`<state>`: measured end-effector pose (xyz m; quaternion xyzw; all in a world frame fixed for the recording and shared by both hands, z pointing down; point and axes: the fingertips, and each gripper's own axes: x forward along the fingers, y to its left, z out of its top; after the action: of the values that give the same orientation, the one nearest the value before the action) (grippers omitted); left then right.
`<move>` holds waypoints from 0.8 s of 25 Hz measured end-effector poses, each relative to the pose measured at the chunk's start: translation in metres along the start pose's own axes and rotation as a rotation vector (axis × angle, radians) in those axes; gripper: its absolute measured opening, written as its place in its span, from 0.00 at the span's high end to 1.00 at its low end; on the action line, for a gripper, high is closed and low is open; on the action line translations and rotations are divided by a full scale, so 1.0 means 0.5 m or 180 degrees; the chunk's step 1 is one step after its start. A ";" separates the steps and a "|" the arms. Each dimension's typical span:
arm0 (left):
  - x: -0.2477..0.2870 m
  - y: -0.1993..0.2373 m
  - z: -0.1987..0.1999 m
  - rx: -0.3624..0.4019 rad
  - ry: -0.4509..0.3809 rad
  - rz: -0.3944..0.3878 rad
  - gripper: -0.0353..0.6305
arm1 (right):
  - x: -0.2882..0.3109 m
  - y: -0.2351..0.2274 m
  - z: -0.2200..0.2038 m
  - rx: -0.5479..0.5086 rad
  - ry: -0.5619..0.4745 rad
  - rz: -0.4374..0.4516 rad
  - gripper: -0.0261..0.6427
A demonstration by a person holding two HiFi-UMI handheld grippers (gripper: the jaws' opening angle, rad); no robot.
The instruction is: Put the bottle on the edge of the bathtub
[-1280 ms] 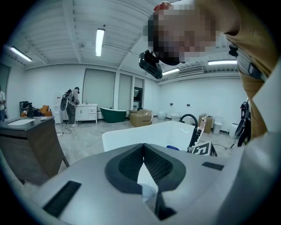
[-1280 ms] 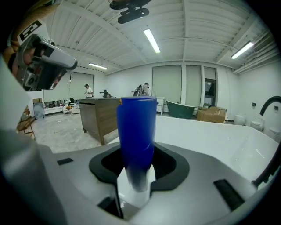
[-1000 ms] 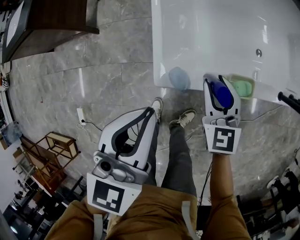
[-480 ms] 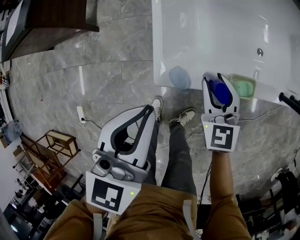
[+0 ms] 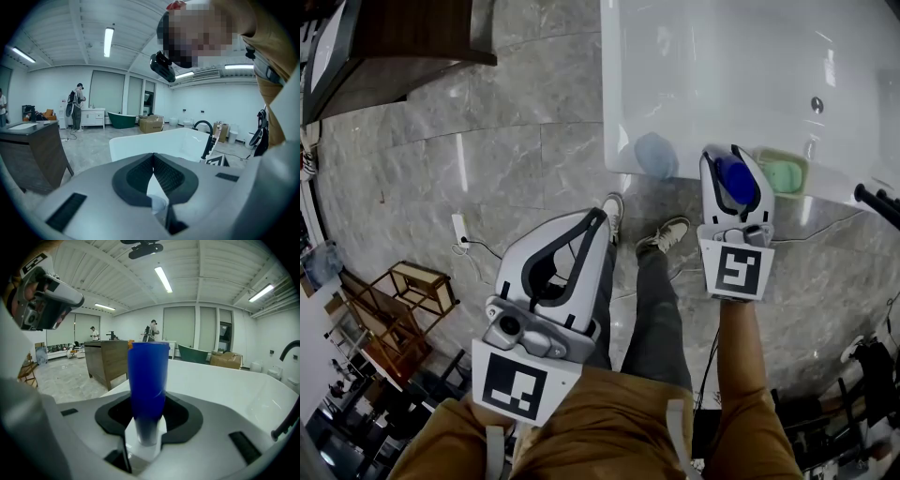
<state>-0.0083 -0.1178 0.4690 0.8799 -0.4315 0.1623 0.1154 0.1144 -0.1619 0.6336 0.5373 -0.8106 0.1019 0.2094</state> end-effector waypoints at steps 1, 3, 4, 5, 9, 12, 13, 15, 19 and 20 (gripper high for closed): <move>0.000 0.000 -0.001 -0.0004 0.0001 -0.0002 0.94 | 0.001 0.000 0.000 -0.0014 0.0004 0.0003 0.72; 0.001 0.000 -0.001 -0.0015 0.0005 -0.0004 0.94 | 0.003 0.001 0.003 -0.0019 0.0009 0.0015 0.72; 0.001 -0.001 -0.001 -0.0022 0.0006 -0.0002 0.94 | 0.004 0.001 0.004 -0.0016 0.0014 0.0018 0.72; 0.001 -0.001 -0.001 -0.0028 0.0005 -0.0001 0.94 | 0.004 0.001 0.001 -0.0034 0.0030 0.0018 0.72; 0.000 -0.001 -0.001 -0.0035 0.0000 -0.0002 0.94 | 0.003 0.005 -0.009 -0.0088 0.0074 0.0039 0.69; -0.002 0.001 -0.006 -0.0042 0.0006 0.0007 0.94 | 0.002 0.004 -0.011 -0.0078 0.0071 0.0029 0.67; -0.002 0.002 -0.007 -0.0045 0.0007 0.0010 0.94 | 0.003 0.004 -0.009 -0.0060 0.0062 0.0032 0.65; -0.001 0.002 -0.009 -0.0054 0.0004 0.0014 0.94 | 0.004 0.002 -0.008 -0.0029 0.0045 0.0037 0.62; 0.002 -0.001 -0.008 -0.0062 0.0002 -0.0010 0.94 | -0.001 0.002 -0.016 -0.0104 0.0110 0.0083 0.57; 0.003 -0.003 -0.008 -0.0062 0.0001 -0.0020 0.94 | -0.003 0.001 -0.018 -0.0133 0.0137 0.0094 0.55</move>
<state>-0.0070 -0.1167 0.4730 0.8800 -0.4303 0.1578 0.1245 0.1167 -0.1569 0.6408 0.5186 -0.8157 0.0995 0.2364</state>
